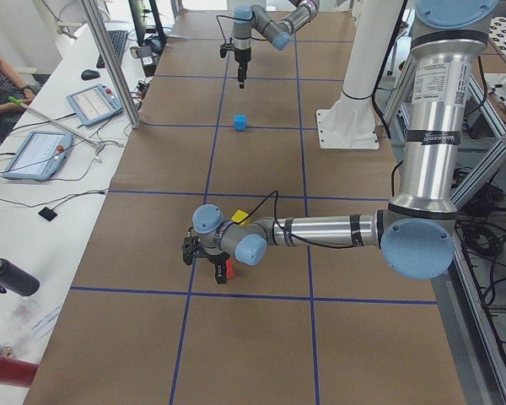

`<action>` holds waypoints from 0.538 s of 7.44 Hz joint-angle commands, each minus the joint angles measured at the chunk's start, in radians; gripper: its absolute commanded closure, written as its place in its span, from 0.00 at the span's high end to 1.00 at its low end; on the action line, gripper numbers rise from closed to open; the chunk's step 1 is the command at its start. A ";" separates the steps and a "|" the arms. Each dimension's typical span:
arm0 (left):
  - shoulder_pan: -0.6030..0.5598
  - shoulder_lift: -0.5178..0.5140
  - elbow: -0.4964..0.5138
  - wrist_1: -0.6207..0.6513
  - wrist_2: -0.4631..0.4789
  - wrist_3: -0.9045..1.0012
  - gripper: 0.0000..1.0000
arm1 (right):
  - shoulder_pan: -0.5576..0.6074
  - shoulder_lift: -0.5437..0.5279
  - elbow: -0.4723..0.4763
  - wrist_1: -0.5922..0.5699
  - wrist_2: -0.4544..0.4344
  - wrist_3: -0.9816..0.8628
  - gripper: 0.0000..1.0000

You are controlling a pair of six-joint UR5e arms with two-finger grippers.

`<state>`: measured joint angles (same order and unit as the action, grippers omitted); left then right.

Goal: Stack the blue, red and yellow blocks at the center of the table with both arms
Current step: 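Grasp the red cube with the left gripper and lift it toward center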

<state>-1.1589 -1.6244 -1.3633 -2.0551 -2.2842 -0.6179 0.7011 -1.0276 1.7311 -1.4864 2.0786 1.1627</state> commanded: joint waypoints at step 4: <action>-0.002 -0.083 -0.322 0.403 -0.133 -0.031 0.00 | 0.067 -0.095 0.073 0.000 0.017 -0.020 1.00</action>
<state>-1.1606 -1.6842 -1.5264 -1.8480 -2.3887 -0.6490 0.7414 -1.0735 1.7687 -1.4864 2.0891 1.1481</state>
